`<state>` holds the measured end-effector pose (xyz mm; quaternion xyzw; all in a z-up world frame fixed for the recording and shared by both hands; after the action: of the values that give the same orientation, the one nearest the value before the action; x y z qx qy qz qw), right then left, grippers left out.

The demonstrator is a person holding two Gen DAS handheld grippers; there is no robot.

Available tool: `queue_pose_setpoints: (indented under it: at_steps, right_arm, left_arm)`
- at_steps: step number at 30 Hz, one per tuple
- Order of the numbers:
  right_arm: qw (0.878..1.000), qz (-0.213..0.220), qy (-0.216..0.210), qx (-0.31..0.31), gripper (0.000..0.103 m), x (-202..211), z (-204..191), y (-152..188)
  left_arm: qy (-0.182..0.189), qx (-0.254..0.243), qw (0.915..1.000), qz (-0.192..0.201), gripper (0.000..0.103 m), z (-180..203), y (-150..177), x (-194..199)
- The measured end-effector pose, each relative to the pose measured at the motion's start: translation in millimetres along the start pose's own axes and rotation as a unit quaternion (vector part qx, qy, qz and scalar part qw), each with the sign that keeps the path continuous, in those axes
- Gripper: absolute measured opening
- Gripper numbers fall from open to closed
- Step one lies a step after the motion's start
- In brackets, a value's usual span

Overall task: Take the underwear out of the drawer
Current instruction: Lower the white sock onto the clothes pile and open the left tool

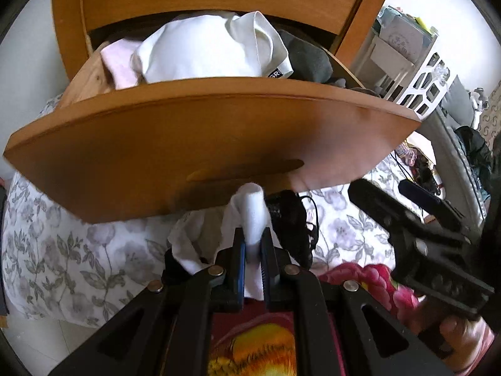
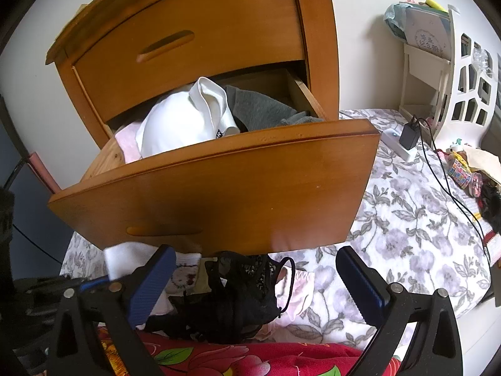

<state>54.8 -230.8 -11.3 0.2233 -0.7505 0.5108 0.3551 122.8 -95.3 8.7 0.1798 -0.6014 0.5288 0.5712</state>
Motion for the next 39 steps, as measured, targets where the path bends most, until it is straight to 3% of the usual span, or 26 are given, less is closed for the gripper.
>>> queue_pose_setpoints:
  at_steps: [8, 12, 18, 22, 24, 26, 29, 33, 39]
  right_arm:
    - [1.0, -0.002, 0.0, 0.001, 0.103, -0.6, -0.4, 0.0]
    - [1.0, -0.002, 0.001, 0.002, 0.103, -0.9, -0.8, -0.1]
    - [1.0, -0.003, 0.002, 0.002, 0.103, -1.0, -1.3, -0.4]
    - [1.0, -0.003, 0.003, 0.002, 0.103, -1.0, -1.6, -0.5]
    - [1.0, -0.003, 0.003, 0.003, 0.103, -1.2, -1.9, -0.5]
    - [1.0, -0.003, 0.004, 0.003, 0.103, -1.3, -2.0, -0.4]
    - [1.0, -0.003, 0.003, 0.003, 0.103, -1.4, -2.1, -0.4]
    - [1.0, -0.004, 0.005, 0.005, 0.103, -1.5, -2.2, -0.4]
    - [1.0, -0.007, 0.009, 0.009, 0.103, -2.7, -3.5, -0.7]
  left_arm:
    - [-0.003, 0.009, 0.9999, -0.015, 0.012, -2.2, -6.5, -16.4]
    - [-0.01, 0.017, 0.9997, -0.013, 0.047, -8.4, -5.7, -14.4]
    - [-0.047, 0.03, 0.9984, 0.006, 0.068, -21.2, -4.0, -2.4]
    - [-0.088, 0.03, 0.9954, 0.023, 0.07, -28.4, -1.7, 5.6]
    - [-0.106, 0.039, 0.993, 0.035, 0.086, -33.7, -0.8, 10.0]
    - [-0.125, 0.045, 0.9897, 0.054, 0.092, -39.1, 0.5, 15.0]
    - [-0.145, 0.05, 0.9851, 0.079, 0.094, -45.5, 3.8, 23.0]
    - [-0.139, 0.065, 0.9809, 0.12, 0.103, -54.1, 5.5, 38.1]
    - [-0.149, 0.064, 0.9716, 0.172, 0.103, -55.7, 2.5, 58.2]
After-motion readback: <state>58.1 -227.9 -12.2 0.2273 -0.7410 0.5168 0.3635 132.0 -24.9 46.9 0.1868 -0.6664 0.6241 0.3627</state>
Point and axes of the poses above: each gripper's, at about its wrist camera, not at the fingertips, and x roughly against the way its jaws point, z to its right, y to its underside, the point moved 3 cm from there along -x, roughly the way its jaws point
